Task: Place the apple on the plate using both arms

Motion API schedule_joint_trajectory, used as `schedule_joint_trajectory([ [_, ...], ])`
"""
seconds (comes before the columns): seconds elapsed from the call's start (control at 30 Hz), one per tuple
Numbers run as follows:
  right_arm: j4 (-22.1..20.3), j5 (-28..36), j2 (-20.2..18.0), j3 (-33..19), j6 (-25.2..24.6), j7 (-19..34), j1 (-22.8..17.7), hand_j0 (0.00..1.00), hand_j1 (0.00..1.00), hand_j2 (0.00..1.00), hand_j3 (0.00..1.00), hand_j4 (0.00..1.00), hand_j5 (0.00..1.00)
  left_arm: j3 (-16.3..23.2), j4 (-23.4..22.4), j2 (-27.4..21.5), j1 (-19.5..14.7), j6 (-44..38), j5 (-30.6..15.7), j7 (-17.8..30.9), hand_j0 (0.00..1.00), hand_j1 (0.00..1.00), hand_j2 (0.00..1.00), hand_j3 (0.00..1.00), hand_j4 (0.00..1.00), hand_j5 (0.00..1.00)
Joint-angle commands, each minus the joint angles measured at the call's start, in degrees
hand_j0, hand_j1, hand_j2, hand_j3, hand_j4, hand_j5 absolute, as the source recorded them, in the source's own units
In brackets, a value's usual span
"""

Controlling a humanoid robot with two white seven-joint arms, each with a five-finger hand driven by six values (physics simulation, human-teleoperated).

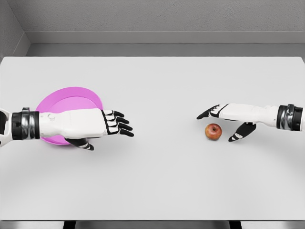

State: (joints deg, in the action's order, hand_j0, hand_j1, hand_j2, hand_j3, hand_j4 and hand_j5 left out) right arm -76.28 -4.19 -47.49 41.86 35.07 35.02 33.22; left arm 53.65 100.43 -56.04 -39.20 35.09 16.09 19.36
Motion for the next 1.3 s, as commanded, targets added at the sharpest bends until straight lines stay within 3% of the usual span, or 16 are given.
schedule_joint_trajectory([
  [0.0, 0.0, 0.4, 0.2, 0.0, -0.1, 0.0, 0.0, 0.94, 0.94, 0.94, 0.94, 0.94, 0.94, 0.0, -0.1, 0.0, 0.0, -0.1, -0.4, 0.0, 1.00, 1.00, 1.00, 1.00, 1.00, 1.00],
  [0.37, 1.0, 0.4, 0.3, 0.9, -0.1, 0.0, 0.0, 0.87, 0.87, 0.87, 0.87, 0.87, 0.87, 0.9, -0.1, 0.0, 0.0, -0.1, -0.3, 0.0, 1.00, 1.00, 1.00, 1.00, 1.00, 1.00],
  [0.63, 1.0, 0.4, 0.2, 1.9, -0.1, 0.0, 0.4, 0.75, 0.75, 0.75, 0.75, 0.75, 0.75, 1.1, -0.1, 0.3, -0.4, -0.1, 0.4, 0.0, 1.00, 1.00, 1.00, 1.00, 1.00, 1.00],
  [1.27, 2.1, 0.8, 0.4, 1.8, -0.1, 0.0, 0.4, 0.64, 0.64, 0.64, 0.64, 0.64, 0.64, 1.2, -0.6, 0.3, -0.4, -0.1, 0.5, 0.0, 1.00, 1.00, 1.00, 1.00, 1.00, 1.00],
])
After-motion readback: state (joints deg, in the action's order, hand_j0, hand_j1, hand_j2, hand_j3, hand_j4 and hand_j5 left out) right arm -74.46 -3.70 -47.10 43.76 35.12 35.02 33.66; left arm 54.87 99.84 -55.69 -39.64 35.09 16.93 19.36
